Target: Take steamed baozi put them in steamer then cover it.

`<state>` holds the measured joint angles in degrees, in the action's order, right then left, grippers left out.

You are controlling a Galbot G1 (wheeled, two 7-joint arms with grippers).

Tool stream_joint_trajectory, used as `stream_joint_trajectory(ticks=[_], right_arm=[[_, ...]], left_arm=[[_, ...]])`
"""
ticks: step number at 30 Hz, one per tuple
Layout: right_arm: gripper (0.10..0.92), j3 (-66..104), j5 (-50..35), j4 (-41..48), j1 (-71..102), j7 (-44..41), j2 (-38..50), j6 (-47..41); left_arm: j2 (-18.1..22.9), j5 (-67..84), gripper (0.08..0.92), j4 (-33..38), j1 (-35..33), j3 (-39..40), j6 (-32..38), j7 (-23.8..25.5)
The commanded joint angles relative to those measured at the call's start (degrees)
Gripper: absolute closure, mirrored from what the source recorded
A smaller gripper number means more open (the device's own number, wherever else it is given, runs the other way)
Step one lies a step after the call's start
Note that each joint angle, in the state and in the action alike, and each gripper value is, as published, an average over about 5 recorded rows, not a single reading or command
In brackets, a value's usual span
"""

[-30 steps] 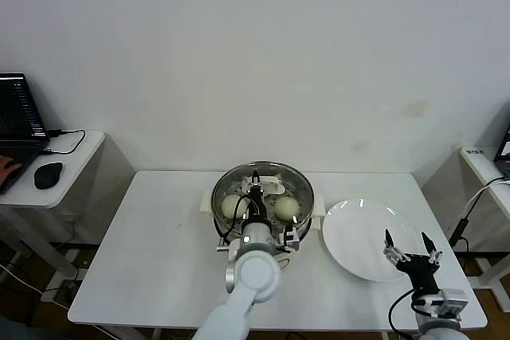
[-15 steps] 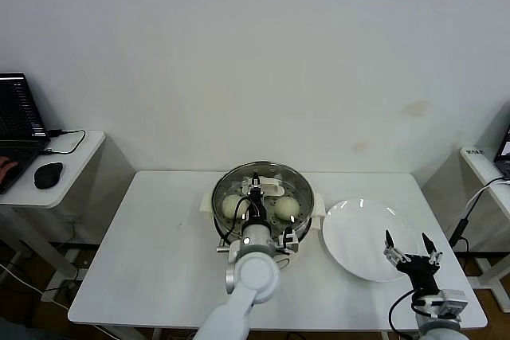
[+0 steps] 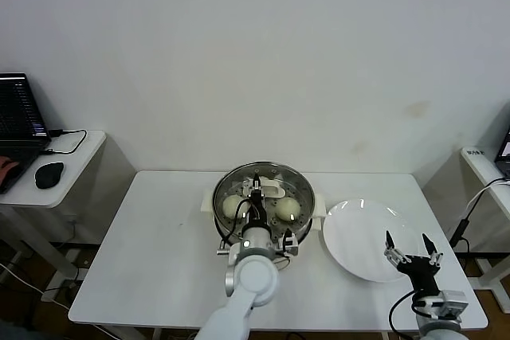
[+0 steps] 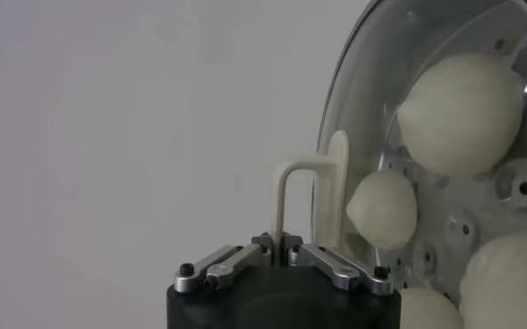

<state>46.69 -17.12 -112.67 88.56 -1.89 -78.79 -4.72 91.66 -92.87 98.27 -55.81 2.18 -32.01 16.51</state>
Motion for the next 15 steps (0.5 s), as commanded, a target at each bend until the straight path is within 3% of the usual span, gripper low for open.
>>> stream_joint_trajectory(ticks=[1, 15], right_arm=[[0.203, 0.05, 0.01, 0.00, -0.03, 0.01, 0.09, 0.02], [0.202, 0.35, 0.03, -0.28, 0.35, 0.01, 0.20, -0.05]], left_arm=[[-0.05, 0.39, 0.842, 1.38, -0.57, 0.03, 0.25, -0.34], [-2.58, 1.20, 0.451, 12.93, -5.01, 1.24, 0.43, 2.42]])
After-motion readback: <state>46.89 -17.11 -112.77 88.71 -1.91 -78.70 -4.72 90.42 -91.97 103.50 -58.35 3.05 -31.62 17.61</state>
